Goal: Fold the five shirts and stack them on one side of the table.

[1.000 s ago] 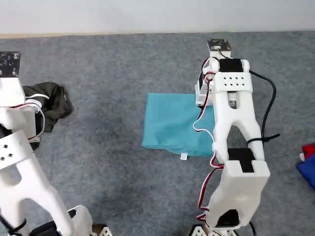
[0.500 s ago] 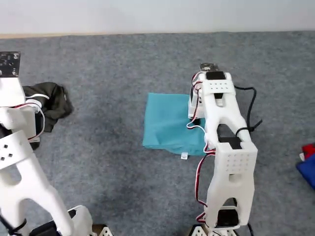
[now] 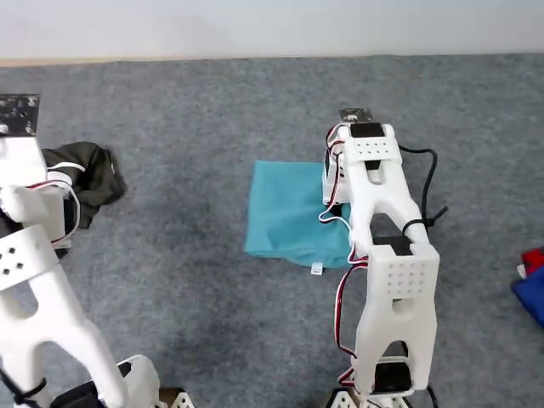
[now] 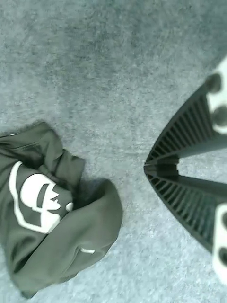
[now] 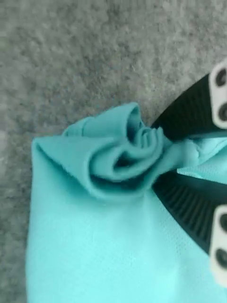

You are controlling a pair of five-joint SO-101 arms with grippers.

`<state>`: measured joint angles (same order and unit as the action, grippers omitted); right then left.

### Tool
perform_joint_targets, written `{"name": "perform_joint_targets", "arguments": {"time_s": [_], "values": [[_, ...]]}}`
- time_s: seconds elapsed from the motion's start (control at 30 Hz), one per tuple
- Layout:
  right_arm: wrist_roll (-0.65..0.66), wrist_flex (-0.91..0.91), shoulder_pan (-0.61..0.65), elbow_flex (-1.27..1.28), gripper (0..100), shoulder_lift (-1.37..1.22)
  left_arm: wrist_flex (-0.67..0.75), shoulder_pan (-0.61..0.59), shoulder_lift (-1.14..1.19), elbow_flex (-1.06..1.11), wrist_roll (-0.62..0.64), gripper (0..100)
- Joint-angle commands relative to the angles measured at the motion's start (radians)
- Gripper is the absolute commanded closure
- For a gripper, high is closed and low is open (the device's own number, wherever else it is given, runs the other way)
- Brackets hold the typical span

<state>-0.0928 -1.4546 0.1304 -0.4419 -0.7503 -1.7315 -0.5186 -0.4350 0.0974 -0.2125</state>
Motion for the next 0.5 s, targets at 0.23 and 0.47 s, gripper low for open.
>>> {"name": "perform_joint_targets", "arguments": {"time_s": [0.23, 0.47], "values": [[0.192, -0.09, -0.059, -0.029, 98.7, 0.223, 0.015, -0.006, -0.038, 0.016, -0.011, 100], [0.575, 0.007, -0.22, -0.041, 98.7, 0.216, 0.014, -0.006, -0.038, 0.016, -0.011, 100]]}}
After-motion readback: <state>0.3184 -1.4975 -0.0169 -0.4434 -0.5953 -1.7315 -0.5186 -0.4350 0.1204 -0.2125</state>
